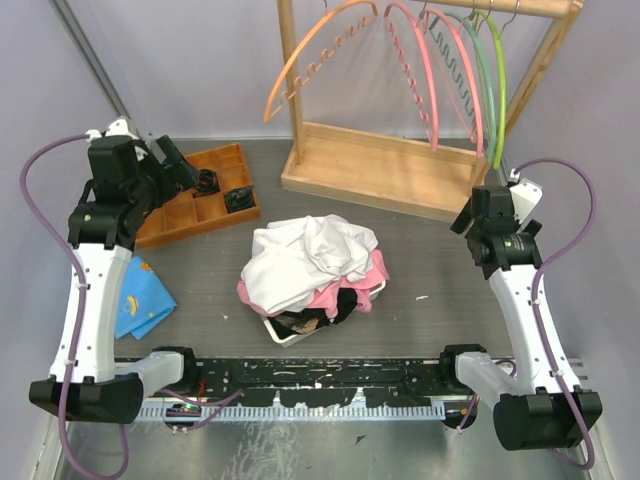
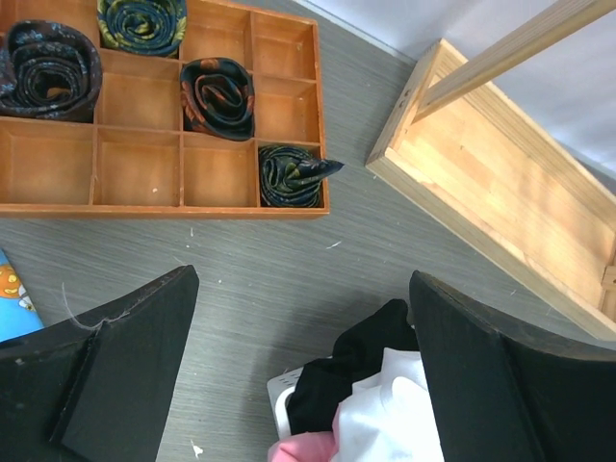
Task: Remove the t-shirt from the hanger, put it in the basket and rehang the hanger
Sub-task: Reset both arms
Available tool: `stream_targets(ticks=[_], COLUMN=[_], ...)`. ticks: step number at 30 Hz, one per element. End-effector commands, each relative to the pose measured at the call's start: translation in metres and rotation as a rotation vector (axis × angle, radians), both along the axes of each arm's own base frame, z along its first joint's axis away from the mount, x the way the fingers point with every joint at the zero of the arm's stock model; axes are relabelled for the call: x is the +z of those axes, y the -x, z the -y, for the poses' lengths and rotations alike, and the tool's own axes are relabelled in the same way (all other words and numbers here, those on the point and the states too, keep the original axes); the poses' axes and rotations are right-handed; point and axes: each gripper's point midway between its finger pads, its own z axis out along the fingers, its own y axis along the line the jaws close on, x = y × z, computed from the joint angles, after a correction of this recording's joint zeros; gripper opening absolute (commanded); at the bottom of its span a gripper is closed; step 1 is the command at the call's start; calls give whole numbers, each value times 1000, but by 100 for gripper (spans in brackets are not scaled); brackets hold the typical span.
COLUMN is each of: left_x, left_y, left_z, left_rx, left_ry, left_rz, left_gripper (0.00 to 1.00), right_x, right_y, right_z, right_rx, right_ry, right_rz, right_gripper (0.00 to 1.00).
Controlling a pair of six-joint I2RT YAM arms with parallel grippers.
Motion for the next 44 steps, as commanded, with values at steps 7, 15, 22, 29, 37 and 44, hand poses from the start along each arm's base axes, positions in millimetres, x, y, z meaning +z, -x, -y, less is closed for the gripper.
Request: stream_targets(ticks=[7, 15, 22, 29, 37, 44], left_x=[3, 5, 0, 4, 4, 7], left_y=[19, 27, 33, 32, 33, 32], left_z=[-10, -14, -14, -13, -15, -16], left_rx=[95, 134, 143, 138, 146, 151], left_ry=[37, 35, 14, 1, -8, -10], left_rz=[15, 23, -1, 3, 7, 18], left_gripper=[98, 98, 98, 98, 98, 98], right_x=[-20, -40, -59, -62, -60, -60], right_y=[-2, 13, 36, 38, 38, 38], right_z=[-1, -12, -21, -25, -25, -25], right_rx=[-20, -29, -36, -23, -19, -20], right_ry=[-59, -148, -212, -229, -233, -233], right_rz=[9, -14, -30, -35, -27, -23], right_gripper=[100, 100, 100, 100, 100, 100])
